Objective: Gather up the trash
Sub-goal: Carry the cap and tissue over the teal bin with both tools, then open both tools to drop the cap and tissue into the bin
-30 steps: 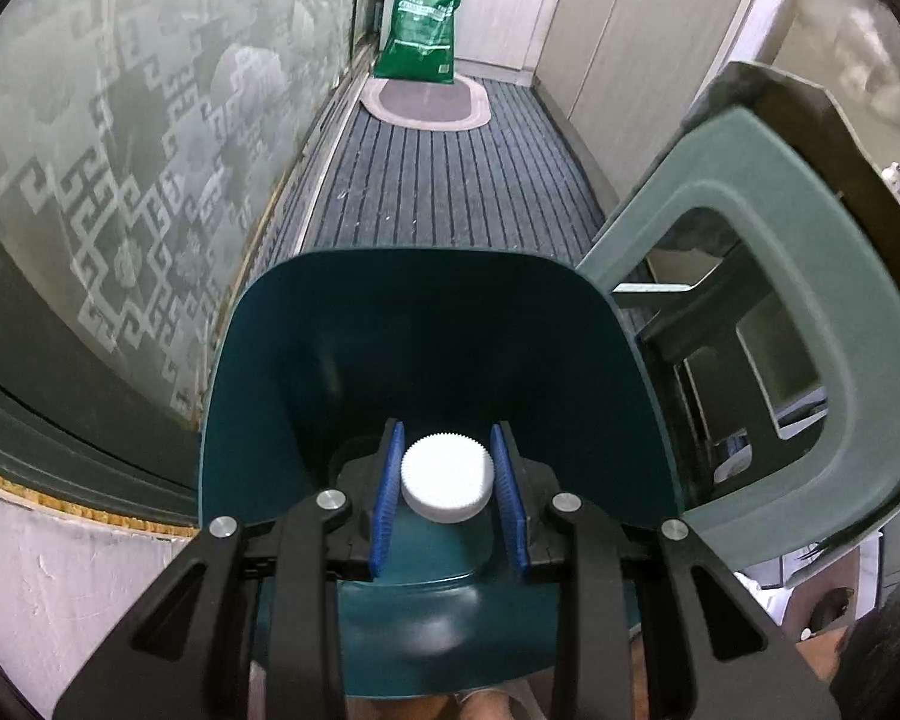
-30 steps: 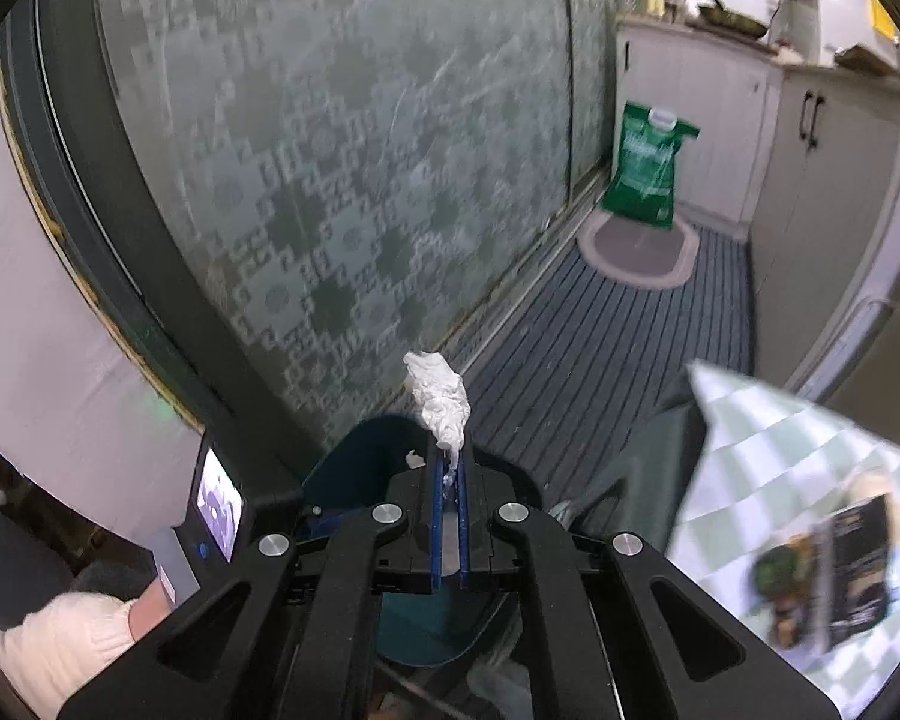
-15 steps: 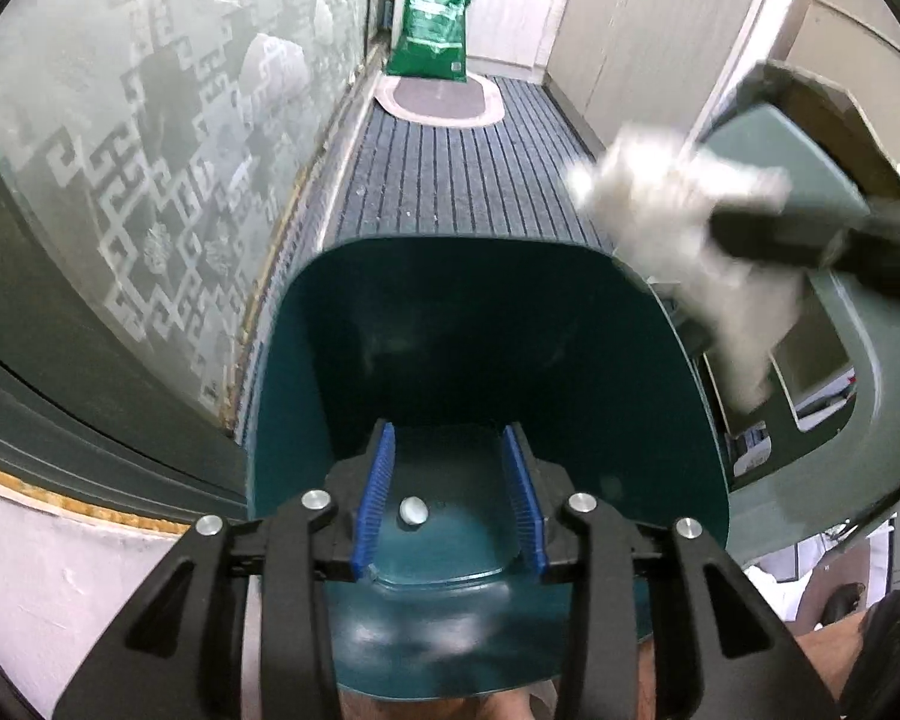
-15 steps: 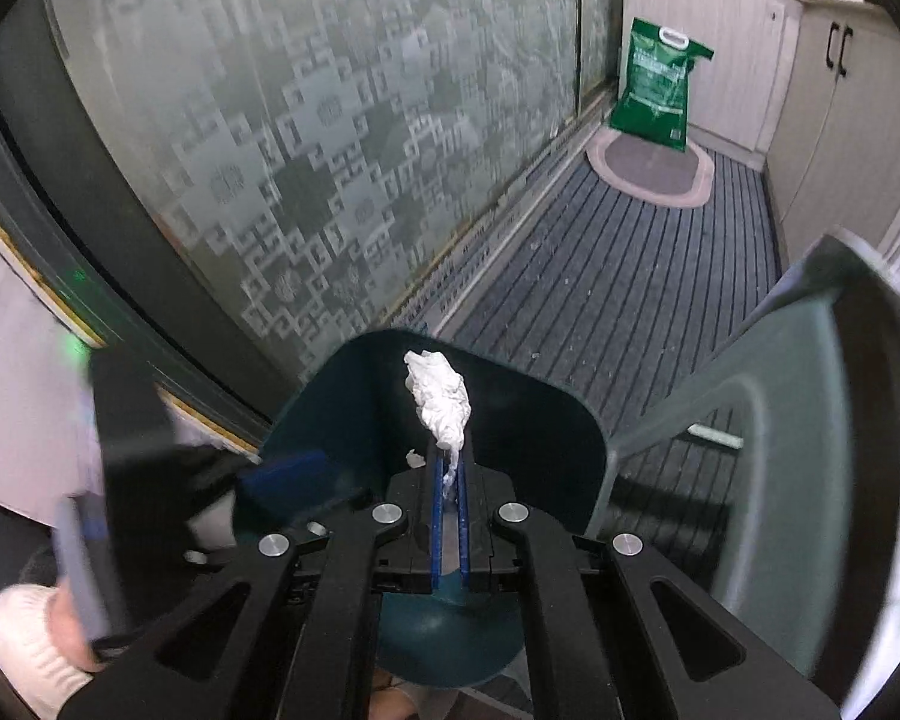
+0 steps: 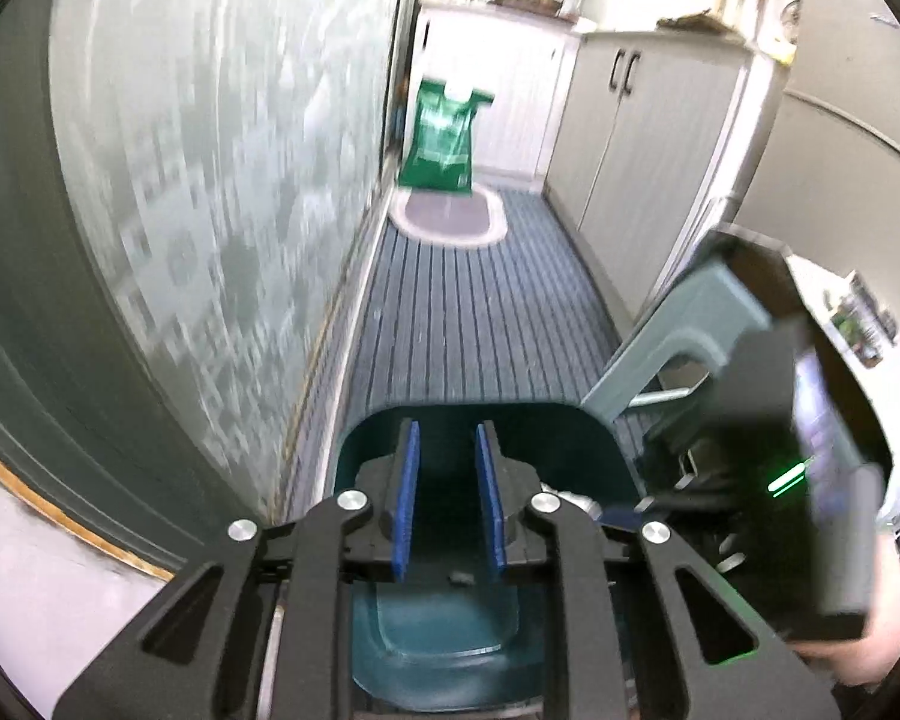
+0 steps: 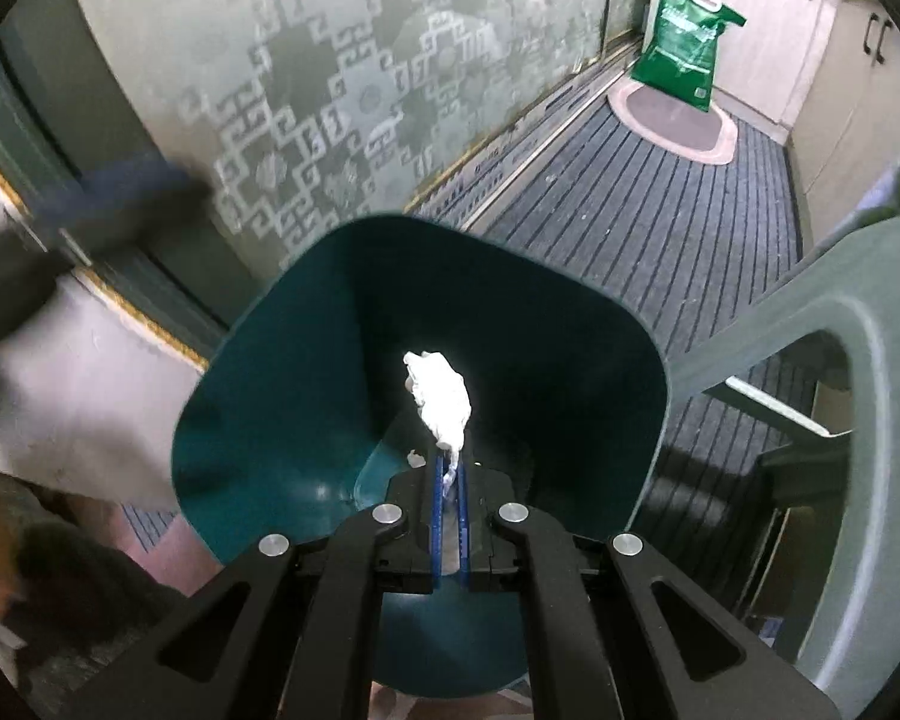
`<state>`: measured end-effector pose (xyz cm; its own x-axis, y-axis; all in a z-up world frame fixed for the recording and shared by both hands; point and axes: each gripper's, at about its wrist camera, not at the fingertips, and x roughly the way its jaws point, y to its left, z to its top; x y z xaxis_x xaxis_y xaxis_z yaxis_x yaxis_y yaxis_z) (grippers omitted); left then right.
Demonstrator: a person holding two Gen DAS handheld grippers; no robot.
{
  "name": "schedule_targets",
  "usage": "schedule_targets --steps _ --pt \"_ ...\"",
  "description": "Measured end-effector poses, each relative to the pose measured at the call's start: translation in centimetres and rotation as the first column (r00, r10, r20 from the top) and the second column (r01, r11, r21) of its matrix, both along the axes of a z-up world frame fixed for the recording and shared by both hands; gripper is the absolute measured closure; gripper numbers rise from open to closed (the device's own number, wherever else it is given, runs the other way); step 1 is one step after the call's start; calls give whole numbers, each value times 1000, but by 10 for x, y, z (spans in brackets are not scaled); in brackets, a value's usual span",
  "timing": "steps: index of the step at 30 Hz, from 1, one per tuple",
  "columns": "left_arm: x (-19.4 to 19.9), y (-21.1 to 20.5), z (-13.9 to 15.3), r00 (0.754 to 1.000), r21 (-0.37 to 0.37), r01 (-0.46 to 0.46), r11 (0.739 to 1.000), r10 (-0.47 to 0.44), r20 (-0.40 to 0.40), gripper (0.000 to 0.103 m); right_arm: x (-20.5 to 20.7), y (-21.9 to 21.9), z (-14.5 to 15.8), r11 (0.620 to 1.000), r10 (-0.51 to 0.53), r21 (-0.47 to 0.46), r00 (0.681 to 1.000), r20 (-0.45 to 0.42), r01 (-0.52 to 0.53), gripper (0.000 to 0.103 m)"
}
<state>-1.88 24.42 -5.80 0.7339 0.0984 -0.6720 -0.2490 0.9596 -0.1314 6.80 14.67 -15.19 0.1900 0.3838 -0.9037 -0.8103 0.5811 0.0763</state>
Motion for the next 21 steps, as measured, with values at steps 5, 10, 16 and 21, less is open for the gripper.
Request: schedule_targets --steps 5,10,16,21 --pt "-4 -6 23 998 -3 8 1000 -8 67 82 -6 1 -13 999 27 -35 1000 -5 -27 99" --pt "-9 -7 37 994 -16 10 1000 -9 108 78 -8 -1 -21 998 37 -52 999 -15 -38 63" --pt "-17 -6 54 987 -31 3 1000 2 160 72 -14 -4 -13 998 54 -34 999 -5 -54 60" --pt "-20 -7 67 980 -46 -2 999 11 197 71 -21 -7 10 998 68 13 997 18 -69 60"
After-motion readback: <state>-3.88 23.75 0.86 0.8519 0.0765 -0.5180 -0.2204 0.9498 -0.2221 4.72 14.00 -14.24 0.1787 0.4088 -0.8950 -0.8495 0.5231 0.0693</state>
